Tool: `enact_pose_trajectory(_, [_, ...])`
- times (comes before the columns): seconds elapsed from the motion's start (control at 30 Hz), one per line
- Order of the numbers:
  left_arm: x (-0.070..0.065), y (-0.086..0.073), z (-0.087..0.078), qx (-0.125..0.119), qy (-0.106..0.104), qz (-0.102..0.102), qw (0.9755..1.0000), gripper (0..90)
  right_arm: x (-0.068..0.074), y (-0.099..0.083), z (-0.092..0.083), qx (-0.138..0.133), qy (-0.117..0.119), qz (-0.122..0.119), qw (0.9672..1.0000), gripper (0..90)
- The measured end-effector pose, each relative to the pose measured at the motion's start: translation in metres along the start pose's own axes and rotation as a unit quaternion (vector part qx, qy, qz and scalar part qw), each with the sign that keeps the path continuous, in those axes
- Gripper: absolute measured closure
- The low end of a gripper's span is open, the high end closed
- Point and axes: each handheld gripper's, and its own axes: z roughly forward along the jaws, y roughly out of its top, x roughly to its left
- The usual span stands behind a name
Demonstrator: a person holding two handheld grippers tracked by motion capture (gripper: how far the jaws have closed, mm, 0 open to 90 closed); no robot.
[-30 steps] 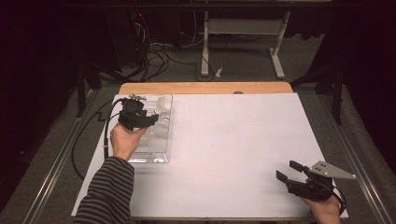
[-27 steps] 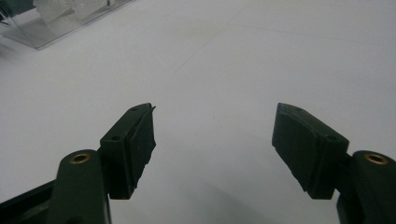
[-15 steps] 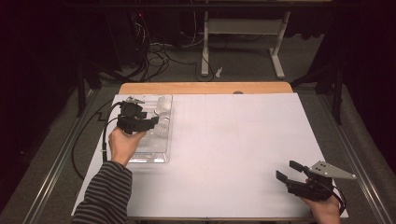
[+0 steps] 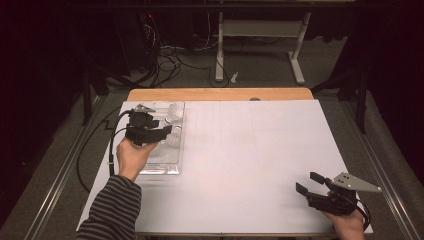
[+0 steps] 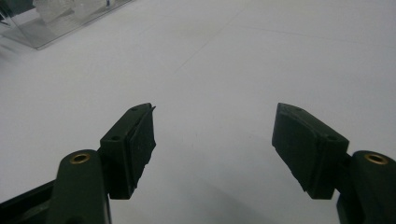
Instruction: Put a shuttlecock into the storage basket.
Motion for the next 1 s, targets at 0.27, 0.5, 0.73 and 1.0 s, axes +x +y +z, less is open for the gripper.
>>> enact_pose_trajectory(0.27, [-0.003, -0.005, -0.006, -0.006, -0.01, 0.006, 0.9999, 47.4, 0.0, 0.0, 0.0, 0.0, 0.0, 0.0, 1.0, 30.3])
enact_pose_trajectory(0.5, [-0.006, -0.006, -0.01, -0.011, -0.015, 0.009, 0.9998, 47.2, 0.0, 0.0, 0.0, 0.0, 0.0, -0.001, 1.0, 30.4])
enact_pose_trajectory(0.73, [-0.012, -0.006, -0.013, -0.011, -0.017, 0.013, 0.9997, 45.6, 0.0, 0.0, 0.0, -0.001, 0.0, 0.0, 1.0, 30.3])
enact_pose_trajectory(1.0, [-0.015, -0.008, -0.019, -0.014, -0.017, 0.019, 0.9996, 43.6, 0.0, 0.0, 0.0, 0.0, 0.0, 0.001, 1.0, 30.3])
